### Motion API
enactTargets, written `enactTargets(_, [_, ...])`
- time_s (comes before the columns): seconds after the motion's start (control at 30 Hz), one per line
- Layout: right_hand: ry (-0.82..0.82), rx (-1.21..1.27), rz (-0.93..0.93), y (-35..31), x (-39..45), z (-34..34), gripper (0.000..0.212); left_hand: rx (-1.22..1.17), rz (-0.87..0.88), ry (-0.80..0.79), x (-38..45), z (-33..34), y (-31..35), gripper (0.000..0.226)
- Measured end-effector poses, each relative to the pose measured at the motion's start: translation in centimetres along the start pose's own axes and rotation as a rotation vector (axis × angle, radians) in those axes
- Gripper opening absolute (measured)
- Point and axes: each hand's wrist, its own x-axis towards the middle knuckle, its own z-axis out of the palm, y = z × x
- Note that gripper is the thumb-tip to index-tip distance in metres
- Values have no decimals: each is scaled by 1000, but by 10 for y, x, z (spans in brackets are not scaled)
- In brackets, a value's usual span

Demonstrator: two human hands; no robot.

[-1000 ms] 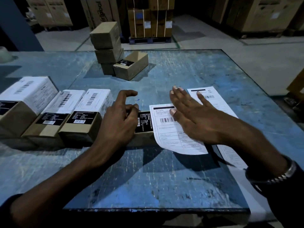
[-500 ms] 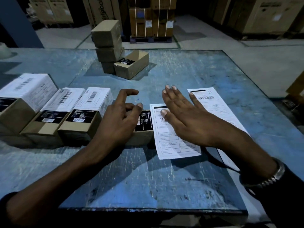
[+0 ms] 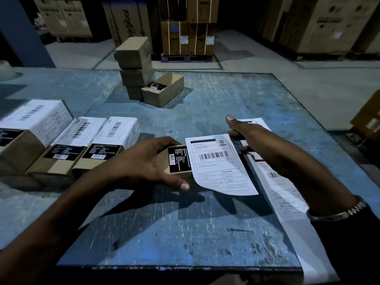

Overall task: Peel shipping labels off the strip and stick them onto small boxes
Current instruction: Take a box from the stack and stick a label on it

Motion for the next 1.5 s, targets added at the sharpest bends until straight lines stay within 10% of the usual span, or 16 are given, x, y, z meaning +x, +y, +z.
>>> enactTargets(0.3, [-339, 421, -105, -4, -22, -4, 52, -58, 342, 533, 3, 12, -1, 88])
enactTargets(0.53, [-153, 539, -370, -7, -17, 0, 50, 67, 454, 785, 2, 13, 8, 94])
enactTargets(0.83, [-51, 493, -502, -1, -12, 9, 50, -740, 129, 735, 21, 0, 25, 88])
enactTargets(1.5, [220, 459, -565, -11, -24, 25, 53, -641, 392, 876, 29, 21, 59, 79])
